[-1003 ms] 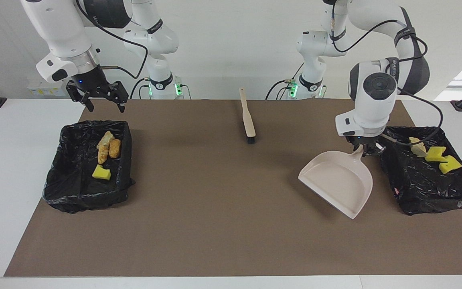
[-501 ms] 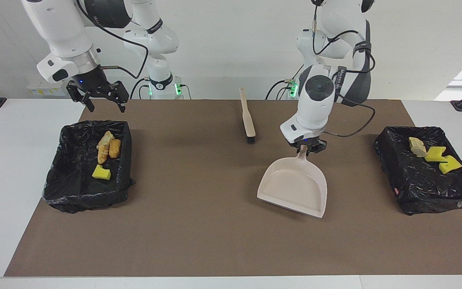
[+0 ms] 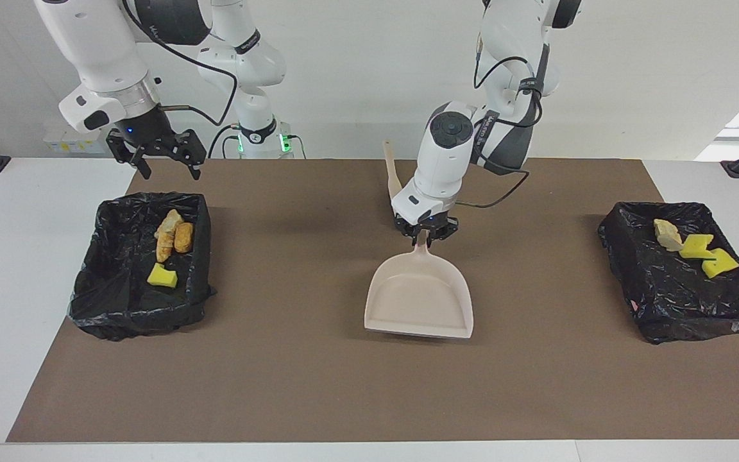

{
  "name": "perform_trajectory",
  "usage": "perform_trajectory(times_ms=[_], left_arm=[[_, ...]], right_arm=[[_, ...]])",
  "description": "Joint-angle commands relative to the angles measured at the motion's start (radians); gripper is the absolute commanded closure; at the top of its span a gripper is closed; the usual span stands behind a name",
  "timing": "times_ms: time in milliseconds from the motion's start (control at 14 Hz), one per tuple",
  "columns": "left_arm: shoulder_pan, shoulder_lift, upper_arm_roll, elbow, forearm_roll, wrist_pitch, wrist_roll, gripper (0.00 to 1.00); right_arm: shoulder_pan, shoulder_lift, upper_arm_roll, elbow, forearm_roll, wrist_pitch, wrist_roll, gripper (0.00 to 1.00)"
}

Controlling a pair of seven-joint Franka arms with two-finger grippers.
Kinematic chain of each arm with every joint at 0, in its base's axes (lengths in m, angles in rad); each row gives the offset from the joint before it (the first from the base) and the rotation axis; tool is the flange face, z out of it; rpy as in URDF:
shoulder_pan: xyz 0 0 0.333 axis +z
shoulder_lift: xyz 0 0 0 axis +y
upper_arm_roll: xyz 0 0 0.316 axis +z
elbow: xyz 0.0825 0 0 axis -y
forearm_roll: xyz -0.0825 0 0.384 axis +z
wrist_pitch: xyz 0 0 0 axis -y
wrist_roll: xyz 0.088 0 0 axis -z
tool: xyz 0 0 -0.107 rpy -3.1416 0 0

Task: Sweep and dump trash in bin
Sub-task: 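Set the dustpan down on the table center with the left gripper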

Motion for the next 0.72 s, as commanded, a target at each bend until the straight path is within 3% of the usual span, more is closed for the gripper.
perform_trajectory(times_ms=[0, 501, 573, 645], left_arm=[[-0.03, 0.04, 0.022, 0.024, -0.034, 0.026, -0.051, 1.0], [-0.06, 0.073, 0.022, 0.004, -0.034, 0.018, -0.05, 1.0], [-0.06, 0.073, 0.022, -0.008, -0.034, 0.033, -0.05, 0.93], [-0.06, 0.071, 0.022, -0.018, -0.034, 0.035, -0.048, 0.78]], right_arm=[[-0.007, -0.021, 0.002, -0.021, 0.022, 0.006, -0.008, 0.0], [-0.007, -0.021, 0.002, -0.021, 0.024, 0.006, -0.008, 0.0], [-0.007, -0.021, 0.002, -0.021, 0.024, 0.006, -0.008, 0.0], [-0.007, -0.021, 0.002, -0.021, 0.024, 0.006, -0.008, 0.0]])
